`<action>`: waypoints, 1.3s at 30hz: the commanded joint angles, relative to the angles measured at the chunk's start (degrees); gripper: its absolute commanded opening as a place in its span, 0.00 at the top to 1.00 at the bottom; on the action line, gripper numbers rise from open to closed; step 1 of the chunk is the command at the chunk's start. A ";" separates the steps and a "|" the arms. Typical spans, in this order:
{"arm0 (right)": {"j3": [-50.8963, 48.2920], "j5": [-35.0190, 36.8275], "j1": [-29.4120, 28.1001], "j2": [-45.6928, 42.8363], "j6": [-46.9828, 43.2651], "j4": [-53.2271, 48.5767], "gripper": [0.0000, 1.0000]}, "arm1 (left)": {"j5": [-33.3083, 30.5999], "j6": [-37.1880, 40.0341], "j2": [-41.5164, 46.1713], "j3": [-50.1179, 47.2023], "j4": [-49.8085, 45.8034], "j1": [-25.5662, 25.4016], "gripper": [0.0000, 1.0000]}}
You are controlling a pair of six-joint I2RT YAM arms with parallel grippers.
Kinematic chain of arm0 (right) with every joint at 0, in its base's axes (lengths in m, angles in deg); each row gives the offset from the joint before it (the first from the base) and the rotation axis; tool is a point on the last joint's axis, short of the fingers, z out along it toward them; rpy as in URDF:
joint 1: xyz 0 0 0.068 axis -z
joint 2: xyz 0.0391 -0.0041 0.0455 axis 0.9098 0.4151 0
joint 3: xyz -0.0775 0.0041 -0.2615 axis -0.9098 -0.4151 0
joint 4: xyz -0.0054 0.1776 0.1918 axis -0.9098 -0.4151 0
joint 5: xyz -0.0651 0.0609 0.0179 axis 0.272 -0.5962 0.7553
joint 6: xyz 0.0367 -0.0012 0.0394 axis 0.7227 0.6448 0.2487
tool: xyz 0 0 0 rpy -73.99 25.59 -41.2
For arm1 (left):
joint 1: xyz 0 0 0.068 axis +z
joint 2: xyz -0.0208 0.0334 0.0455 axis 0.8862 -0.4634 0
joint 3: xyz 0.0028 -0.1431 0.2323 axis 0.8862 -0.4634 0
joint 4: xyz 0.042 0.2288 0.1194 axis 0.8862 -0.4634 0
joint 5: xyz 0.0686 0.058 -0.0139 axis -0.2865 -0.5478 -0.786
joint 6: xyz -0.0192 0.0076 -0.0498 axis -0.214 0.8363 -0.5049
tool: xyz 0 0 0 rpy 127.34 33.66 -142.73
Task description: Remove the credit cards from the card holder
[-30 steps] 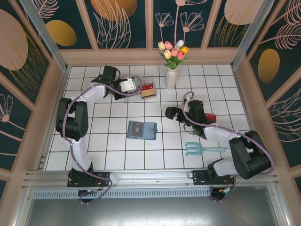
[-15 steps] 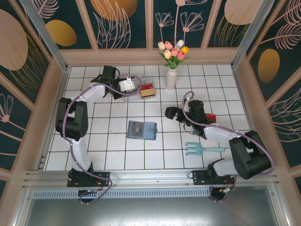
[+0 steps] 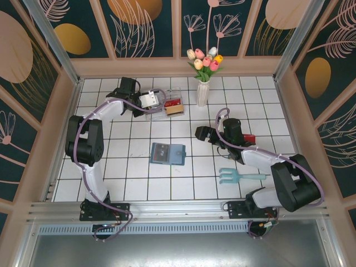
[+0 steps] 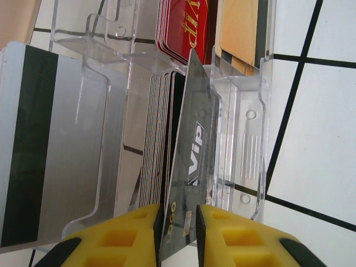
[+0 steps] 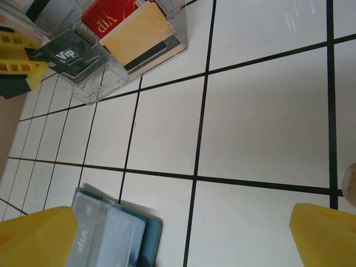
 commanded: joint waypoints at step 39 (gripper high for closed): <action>20.09 13.88 -23.89 7.21 9.74 -22.96 0.08 | -23.14 -92.27 41.07 -36.65 15.98 0.24 0.24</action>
